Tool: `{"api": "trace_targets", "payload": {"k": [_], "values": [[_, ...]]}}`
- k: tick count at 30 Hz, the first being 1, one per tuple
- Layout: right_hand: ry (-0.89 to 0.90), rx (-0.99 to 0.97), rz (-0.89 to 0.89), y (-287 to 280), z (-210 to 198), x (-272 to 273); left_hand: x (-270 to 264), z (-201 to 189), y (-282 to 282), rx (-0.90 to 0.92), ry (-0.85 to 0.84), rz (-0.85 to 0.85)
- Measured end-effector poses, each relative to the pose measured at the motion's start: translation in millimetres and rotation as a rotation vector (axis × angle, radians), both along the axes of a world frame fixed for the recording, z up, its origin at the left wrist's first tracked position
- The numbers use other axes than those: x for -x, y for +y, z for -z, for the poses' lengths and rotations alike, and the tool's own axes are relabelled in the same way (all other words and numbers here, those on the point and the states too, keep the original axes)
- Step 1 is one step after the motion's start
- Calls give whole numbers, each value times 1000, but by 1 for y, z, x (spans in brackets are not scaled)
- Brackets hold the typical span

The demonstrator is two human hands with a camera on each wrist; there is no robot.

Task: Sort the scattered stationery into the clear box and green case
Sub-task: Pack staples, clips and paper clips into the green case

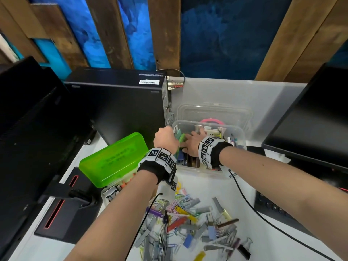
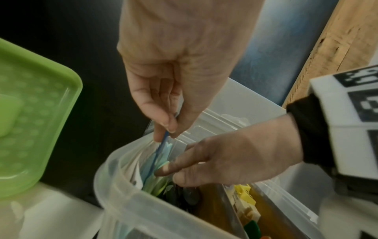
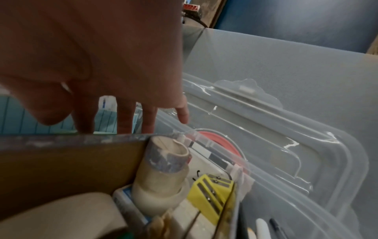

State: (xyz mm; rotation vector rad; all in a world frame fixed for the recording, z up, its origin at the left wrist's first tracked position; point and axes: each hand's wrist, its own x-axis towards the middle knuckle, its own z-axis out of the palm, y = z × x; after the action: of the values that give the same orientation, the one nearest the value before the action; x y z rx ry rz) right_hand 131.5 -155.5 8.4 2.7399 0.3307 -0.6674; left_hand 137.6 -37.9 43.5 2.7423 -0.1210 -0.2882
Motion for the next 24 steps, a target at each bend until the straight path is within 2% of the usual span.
{"api": "trace_targets", "payload": {"k": [12, 18, 24], "values": [[14, -35, 87, -6, 0, 0, -10, 12, -17, -168, -4, 110], [-15, -107, 85, -11, -2, 5, -15, 24, -21, -296, -13, 238], [12, -137, 95, -12, -4, 3, -20, 25, -27, -401, -120, 427]]}}
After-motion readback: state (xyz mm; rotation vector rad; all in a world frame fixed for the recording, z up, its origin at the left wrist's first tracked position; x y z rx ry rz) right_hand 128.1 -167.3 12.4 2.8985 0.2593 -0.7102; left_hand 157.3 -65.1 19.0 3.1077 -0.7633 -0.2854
